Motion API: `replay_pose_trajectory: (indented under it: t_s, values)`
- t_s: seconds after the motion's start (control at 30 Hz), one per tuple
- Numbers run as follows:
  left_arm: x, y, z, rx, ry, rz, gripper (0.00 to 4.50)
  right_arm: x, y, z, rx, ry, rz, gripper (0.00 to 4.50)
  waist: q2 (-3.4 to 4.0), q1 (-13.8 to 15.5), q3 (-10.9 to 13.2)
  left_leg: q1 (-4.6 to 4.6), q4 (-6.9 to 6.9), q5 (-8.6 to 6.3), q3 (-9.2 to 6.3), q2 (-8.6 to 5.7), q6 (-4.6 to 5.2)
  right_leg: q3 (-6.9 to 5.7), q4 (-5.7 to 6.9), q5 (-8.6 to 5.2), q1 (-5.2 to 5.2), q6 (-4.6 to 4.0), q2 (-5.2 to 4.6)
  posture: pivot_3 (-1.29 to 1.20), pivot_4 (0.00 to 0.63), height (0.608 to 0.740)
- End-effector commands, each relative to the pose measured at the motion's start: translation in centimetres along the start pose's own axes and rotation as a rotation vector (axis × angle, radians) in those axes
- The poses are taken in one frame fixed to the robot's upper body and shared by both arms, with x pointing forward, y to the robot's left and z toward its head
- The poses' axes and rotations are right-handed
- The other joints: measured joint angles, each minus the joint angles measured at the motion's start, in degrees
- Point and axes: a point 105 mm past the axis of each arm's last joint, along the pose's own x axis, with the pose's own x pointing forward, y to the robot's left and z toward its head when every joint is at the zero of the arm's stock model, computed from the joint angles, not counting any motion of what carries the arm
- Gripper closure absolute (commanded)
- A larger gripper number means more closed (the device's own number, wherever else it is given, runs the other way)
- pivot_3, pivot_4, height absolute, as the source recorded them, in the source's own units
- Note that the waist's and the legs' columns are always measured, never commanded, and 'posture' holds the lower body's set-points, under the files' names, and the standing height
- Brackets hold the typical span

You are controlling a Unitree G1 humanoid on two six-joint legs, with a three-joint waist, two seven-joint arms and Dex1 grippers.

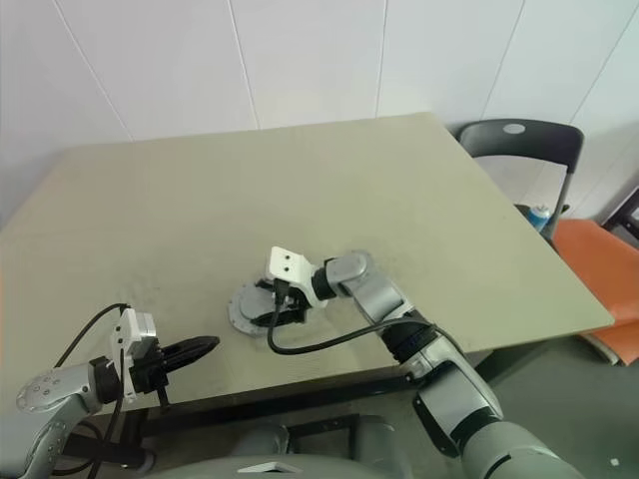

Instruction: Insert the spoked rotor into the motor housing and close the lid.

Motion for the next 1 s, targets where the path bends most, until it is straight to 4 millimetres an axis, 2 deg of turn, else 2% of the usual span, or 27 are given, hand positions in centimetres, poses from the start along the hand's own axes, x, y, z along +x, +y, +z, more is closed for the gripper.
replay_pose_trajectory:
  t_s: [0.03,0.2,0.33,0.5,0.7,0.83,1.0]
  values:
    - [0.0,-0.2,0.9,0.032,-0.011,-0.01,4.5,0.0,-0.3,1.0,-0.044,0.006,-0.019,1.23,0.0,0.0,0.0,0.0,0.0,0.0,0.0,0.0,0.0,0.0,0.0,0.0,0.0,0.0,0.0,0.0,0.0,0.74]
    - [0.1,-0.3,0.9,0.027,-0.009,-0.014,4.5,0.1,-0.4,-0.1,-0.027,0.06,-0.041,1.23,0.0,0.0,0.0,0.03,0.0,0.0,0.0,0.0,0.0,0.01,0.0,0.0,0.02,0.0,0.0,0.0,0.0,0.74]
    - [0.1,-0.3,0.8,0.023,-0.004,-0.018,4.5,0.0,-0.4,-0.1,0.007,0.055,-0.04,1.23,0.0,0.0,0.0,0.05,0.0,0.0,0.0,0.0,0.0,0.01,0.0,0.0,0.04,0.0,0.0,0.0,0.0,0.74]
    - [0.4,-0.6,0.6,0.014,0.011,-0.032,4.5,-0.1,-1.2,-2.2,-0.023,0.166,-0.09,1.23,0.03,0.0,0.0,0.08,-0.01,0.0,0.0,0.0,0.0,0.01,0.0,0.0,0.04,0.0,0.0,0.0,0.0,0.74]
    - [0.8,-1.0,0.7,0.01,0.014,-0.04,4.5,-0.3,-1.7,-3.6,-0.003,0.24,-0.116,1.23,0.13,0.0,0.0,0.22,0.0,-0.1,-0.05,0.01,-0.17,0.03,0.01,-0.02,0.06,0.0,-0.01,0.0,0.0,0.74]
    - [0.7,-1.0,0.6,0.008,0.019,-0.037,4.5,-0.5,-1.4,-4.2,0.003,0.273,-0.098,1.23,0.22,0.0,-0.1,0.24,0.0,-0.1,-0.07,0.01,-0.17,0.02,0.02,-0.02,0.07,0.0,-0.01,0.0,0.0,0.74]
    - [0.7,-0.8,0.1,0.003,0.026,-0.036,4.5,-0.6,-0.1,-4.4,0.078,0.27,-0.022,1.23,0.4,0.2,-0.3,0.23,0.01,-0.1,-0.07,0.0,-0.17,0.01,-0.02,-0.02,0.07,0.01,-0.03,0.0,0.0,0.74]
